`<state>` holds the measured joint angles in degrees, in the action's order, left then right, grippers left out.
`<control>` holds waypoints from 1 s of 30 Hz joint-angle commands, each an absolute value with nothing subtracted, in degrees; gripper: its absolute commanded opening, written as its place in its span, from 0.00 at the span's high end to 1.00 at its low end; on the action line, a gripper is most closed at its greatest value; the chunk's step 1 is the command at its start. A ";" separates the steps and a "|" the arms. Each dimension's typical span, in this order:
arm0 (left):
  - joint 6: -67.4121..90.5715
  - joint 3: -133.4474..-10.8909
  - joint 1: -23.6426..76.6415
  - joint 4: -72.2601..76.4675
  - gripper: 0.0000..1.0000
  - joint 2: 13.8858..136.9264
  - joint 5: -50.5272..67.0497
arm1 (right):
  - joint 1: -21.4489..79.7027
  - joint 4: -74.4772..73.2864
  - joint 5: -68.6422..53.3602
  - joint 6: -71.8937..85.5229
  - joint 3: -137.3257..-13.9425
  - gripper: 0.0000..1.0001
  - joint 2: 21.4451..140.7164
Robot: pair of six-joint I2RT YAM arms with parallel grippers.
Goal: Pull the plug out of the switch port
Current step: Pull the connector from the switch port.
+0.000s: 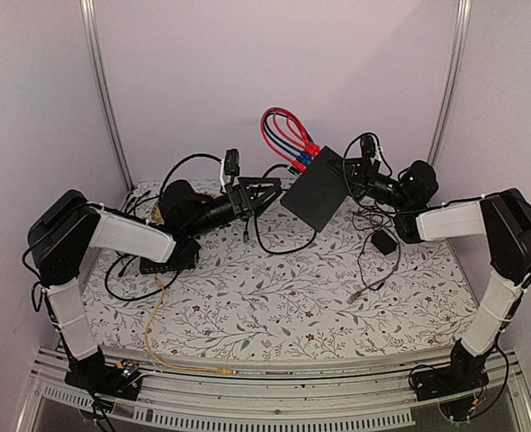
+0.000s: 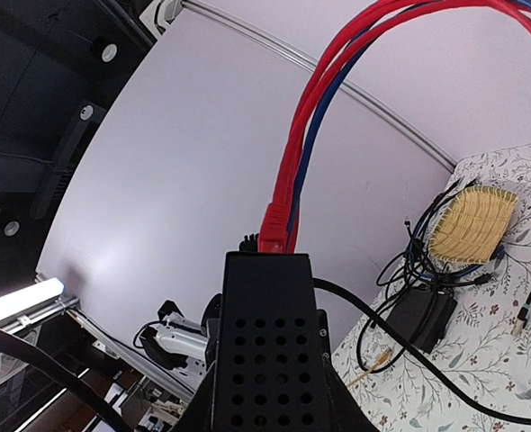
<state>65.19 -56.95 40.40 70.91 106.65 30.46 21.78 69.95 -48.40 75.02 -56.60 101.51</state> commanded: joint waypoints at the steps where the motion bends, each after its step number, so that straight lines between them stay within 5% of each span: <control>1: 64.15 -59.30 39.64 71.83 0.34 109.40 29.59 | 22.89 78.08 -46.76 75.47 -57.82 0.99 99.23; 30: 60.73 -61.51 39.80 76.12 0.59 111.44 29.13 | 25.03 80.81 -45.92 76.55 -57.64 0.99 102.06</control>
<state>62.41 -60.29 40.23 75.37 111.15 28.88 24.38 72.55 -48.36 76.07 -56.60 102.52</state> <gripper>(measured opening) 0.410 0.245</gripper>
